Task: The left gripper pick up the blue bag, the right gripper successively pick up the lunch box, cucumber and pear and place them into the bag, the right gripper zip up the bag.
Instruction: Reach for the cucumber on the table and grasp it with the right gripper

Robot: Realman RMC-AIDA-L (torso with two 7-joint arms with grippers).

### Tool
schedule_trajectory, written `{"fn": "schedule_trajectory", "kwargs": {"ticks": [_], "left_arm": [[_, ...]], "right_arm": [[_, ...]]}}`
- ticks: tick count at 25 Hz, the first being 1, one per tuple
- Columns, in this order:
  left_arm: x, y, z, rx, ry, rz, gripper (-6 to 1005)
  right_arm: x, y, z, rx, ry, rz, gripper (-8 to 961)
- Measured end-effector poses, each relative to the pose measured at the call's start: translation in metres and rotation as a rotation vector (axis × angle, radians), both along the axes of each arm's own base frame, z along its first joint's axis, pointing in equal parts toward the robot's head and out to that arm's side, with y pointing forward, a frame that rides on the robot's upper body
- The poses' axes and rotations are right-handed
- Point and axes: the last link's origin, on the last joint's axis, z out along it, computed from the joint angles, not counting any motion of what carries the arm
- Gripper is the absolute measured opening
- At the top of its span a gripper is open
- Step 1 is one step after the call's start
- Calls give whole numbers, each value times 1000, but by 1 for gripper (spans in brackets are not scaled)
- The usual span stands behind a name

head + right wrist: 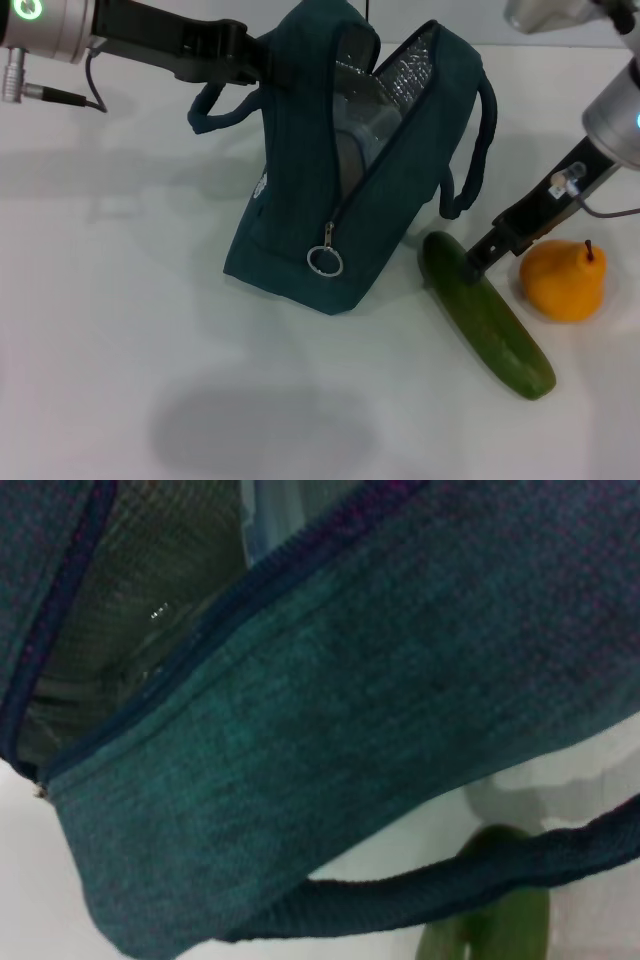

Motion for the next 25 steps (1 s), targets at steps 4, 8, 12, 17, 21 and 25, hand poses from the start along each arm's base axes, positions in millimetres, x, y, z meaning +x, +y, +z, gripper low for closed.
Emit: {"fn": "schedule_trajectory", "kwargs": {"ticks": [4, 8, 12, 17, 21, 25], "left_arm": [[-1, 0, 0, 1, 2, -3, 52], [-1, 0, 0, 3, 2, -3, 52], [-2, 1, 0, 8, 1, 2, 52], [-4, 0, -1, 10, -1, 8, 52], [-4, -1, -2, 10, -2, 8, 53], [-5, -1, -2, 9, -4, 8, 53]], "right_arm": [[-1, 0, -10, 6, -45, 28, 886], [-1, -2, -20, -5, -71, 41, 885], [-4, -2, -29, -10, -96, 70, 884], [-9, -1, -39, -21, -117, 93, 882], [-9, -2, -45, -26, -140, 111, 880], [-9, -4, -53, -32, -176, 141, 878]]}}
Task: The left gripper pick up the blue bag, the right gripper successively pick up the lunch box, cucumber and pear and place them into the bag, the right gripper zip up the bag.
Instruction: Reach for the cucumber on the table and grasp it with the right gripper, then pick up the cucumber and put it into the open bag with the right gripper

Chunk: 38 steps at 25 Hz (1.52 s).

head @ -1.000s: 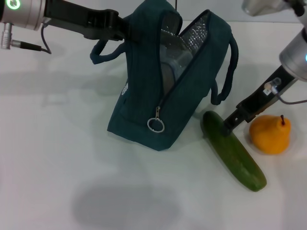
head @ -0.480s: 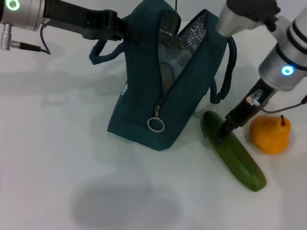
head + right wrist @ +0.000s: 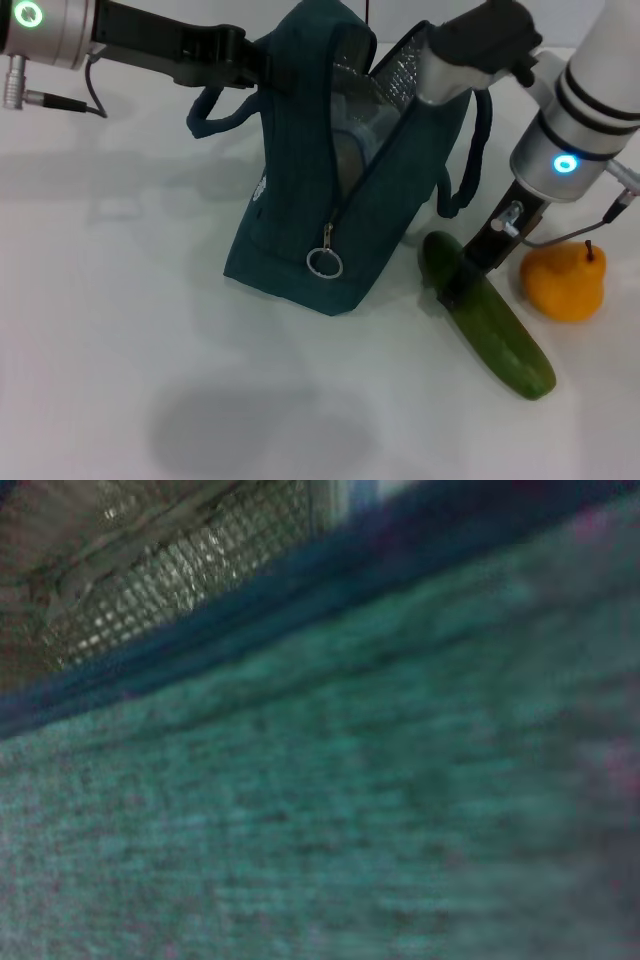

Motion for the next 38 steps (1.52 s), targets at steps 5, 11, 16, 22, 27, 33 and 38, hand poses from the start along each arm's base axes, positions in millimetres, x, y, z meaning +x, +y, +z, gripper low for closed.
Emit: {"fn": "schedule_trajectory", "kwargs": {"ticks": [5, 11, 16, 22, 27, 33, 38], "left_arm": [[0, 0, -1, -1, -2, 1, 53], [0, -1, -1, -2, -2, 1, 53], [0, -1, -1, -1, -2, 1, 53], [-1, 0, 0, 1, 0, 2, 51], [-1, 0, 1, 1, 1, 3, 51], [-2, 0, 3, 10, -5, 7, 51], [-5, 0, 5, 17, -9, 14, 51]], "right_arm": [[0, -1, -4, 1, -22, 15, 876], [4, -1, -6, 3, -28, 8, 873], [6, -3, -9, -2, -27, 6, 871], [5, -2, -9, 0, -26, 7, 842], [5, -2, -8, -2, -31, 11, 757], [8, -1, -6, 0, -40, 12, 635], [10, 2, -2, 9, -37, 11, 633]]}}
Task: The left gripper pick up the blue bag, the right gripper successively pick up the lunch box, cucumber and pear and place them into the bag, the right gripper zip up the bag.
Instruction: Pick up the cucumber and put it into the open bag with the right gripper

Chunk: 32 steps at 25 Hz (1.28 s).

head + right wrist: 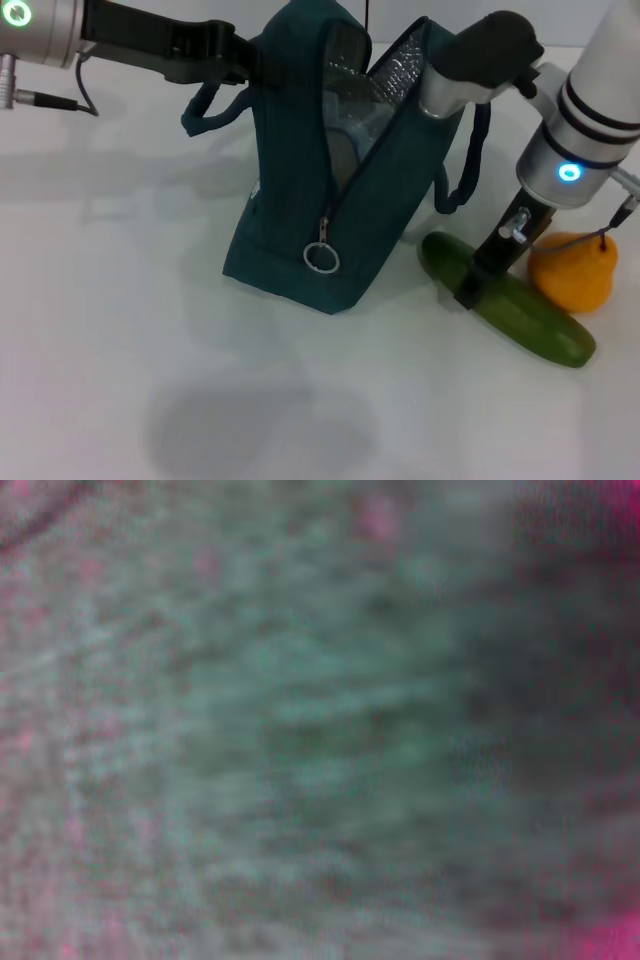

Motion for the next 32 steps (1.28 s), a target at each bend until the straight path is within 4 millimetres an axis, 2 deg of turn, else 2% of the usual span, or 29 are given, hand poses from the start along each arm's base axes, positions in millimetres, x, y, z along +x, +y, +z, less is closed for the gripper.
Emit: {"fn": "schedule_trajectory", "kwargs": {"ticks": [5, 9, 10, 11, 18, 20, 22, 26, 28, 31, 32], "left_arm": [[-2, 0, 2, 3, 1, 6, 51], [-3, -1, 2, 2, 3, 6, 51], [-3, -1, 2, 2, 3, 6, 51], [-3, -1, 2, 2, 3, 6, 51], [-3, -1, 2, 0, 4, 11, 51], [-2, -1, 2, 0, 2, 11, 51], [-1, 0, 2, 0, -1, 11, 51], [-1, 0, 2, -1, -3, 15, 51], [-2, 0, 2, -2, -3, 19, 51], [-1, 0, 2, -6, -3, 21, 51], [-1, 0, 2, -6, -4, 21, 51]], "right_arm": [[2, 2, 12, 8, 100, -62, 632], [16, -1, 32, 0, 254, -171, 631], [16, -1, 32, 0, 254, -171, 631], [29, -6, 45, -5, 347, -242, 631], [67, -30, 75, -15, 605, -366, 637], [75, -36, 82, -17, 688, -377, 639], [78, -49, 95, -50, 861, -369, 641], [70, -65, 120, -87, 1190, -213, 645], [65, -65, 131, -41, 1309, -71, 646], [60, -56, 142, 127, 1465, 236, 649], [60, -56, 142, 127, 1465, 236, 650]]}}
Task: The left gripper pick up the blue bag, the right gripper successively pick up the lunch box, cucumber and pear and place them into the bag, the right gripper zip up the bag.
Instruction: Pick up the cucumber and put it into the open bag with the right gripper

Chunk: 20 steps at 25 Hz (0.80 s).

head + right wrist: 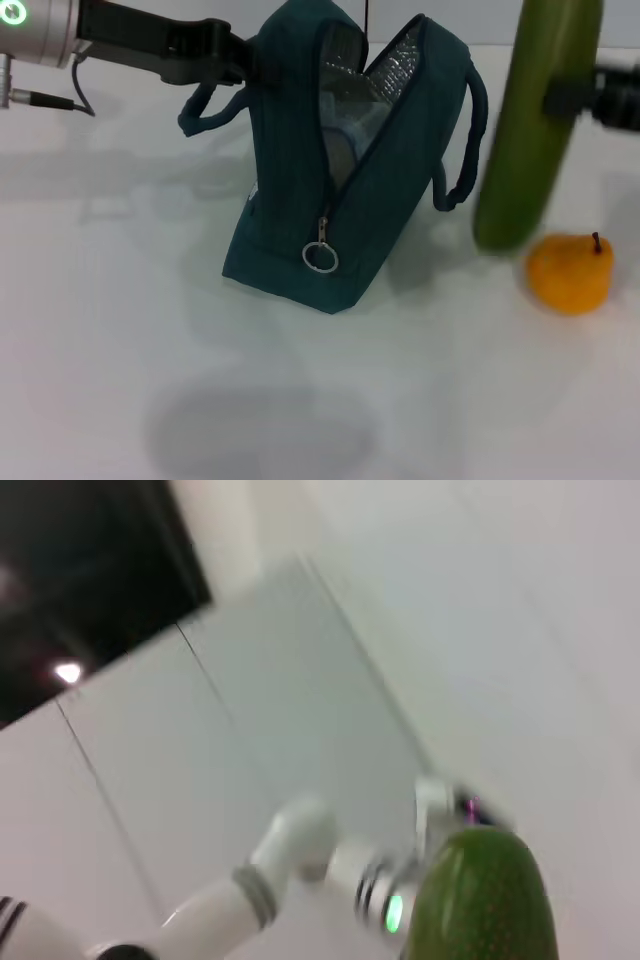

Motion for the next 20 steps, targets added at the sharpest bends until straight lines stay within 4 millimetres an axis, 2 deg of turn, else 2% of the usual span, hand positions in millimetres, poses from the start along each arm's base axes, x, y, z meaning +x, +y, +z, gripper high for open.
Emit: {"fn": "schedule_trajectory", "kwargs": {"ticks": [1, 7, 13, 20], "left_arm": [[0, 0, 0, -1, -1, 0, 51], [0, -2, -3, -7, -8, 5, 51], [-3, -4, -5, -9, -17, 14, 51], [-3, -5, -5, -9, -27, 16, 51]], "right_arm": [[-3, 3, -2, 126, 48, 55, 651], [-24, 4, -23, 451, 154, 262, 656], [-36, 21, -53, 607, 83, 313, 662], [-38, 33, -83, 636, -42, 315, 668]]}}
